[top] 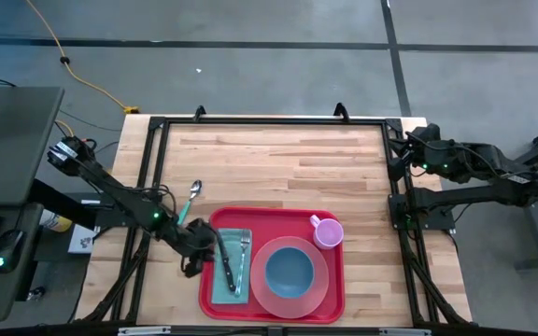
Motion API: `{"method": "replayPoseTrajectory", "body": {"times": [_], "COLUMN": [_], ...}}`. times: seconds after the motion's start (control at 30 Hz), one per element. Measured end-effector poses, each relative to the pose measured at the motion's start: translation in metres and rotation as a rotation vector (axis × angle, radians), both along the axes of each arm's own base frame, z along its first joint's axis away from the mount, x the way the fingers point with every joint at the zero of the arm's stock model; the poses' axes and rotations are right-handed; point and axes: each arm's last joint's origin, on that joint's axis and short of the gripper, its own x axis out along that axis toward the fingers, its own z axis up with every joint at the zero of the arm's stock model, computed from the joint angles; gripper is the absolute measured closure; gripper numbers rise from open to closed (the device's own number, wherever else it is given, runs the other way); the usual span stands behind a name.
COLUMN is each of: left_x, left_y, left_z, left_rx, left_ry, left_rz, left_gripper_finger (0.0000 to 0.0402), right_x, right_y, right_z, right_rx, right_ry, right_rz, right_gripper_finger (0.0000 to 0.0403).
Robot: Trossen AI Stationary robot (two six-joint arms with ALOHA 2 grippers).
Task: Set up tray
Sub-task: Put the black knife on the blue napkin to the left of the blue patterned fork
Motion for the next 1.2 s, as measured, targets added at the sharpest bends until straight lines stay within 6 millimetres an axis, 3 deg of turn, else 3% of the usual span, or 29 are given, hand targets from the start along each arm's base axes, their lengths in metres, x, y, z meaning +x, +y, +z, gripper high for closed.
{"method": "replayPoseTrajectory", "body": {"times": [0.4, 0.53, 0.67, 0.93, 1.2], "left_x": [0.0, 0.007, 0.017, 0.021, 0.029], "left_y": [0.001, 0.007, 0.015, 0.013, 0.009], "left_z": [0.025, 0.028, 0.024, 0.006, 0.018], "left_rx": [0.426, 0.537, 0.573, 0.637, 0.794], "left_ry": [0.037, -0.033, -0.041, 0.045, -0.03], "left_rz": [-0.427, -0.481, -0.579, -0.895, -1.153], "left_gripper_finger": [0.0252, 0.0252, 0.0252, 0.0252, 0.0252], "right_x": [0.0, 0.0, 0.0, 0.0, 0.0], "right_y": [0.0, 0.0, 0.0, 0.0, 0.0], "right_z": [0.0, 0.0, 0.0, 0.0, 0.0], "right_rx": [-0.003, -0.002, 0.001, 0.002, 0.003], "right_ry": [0.004, 0.002, -0.002, -0.001, -0.003], "right_rz": [0.004, 0.0, -0.002, 0.0, -0.001], "right_gripper_finger": [0.0403, 0.0403, 0.0403, 0.0403, 0.0403]}}
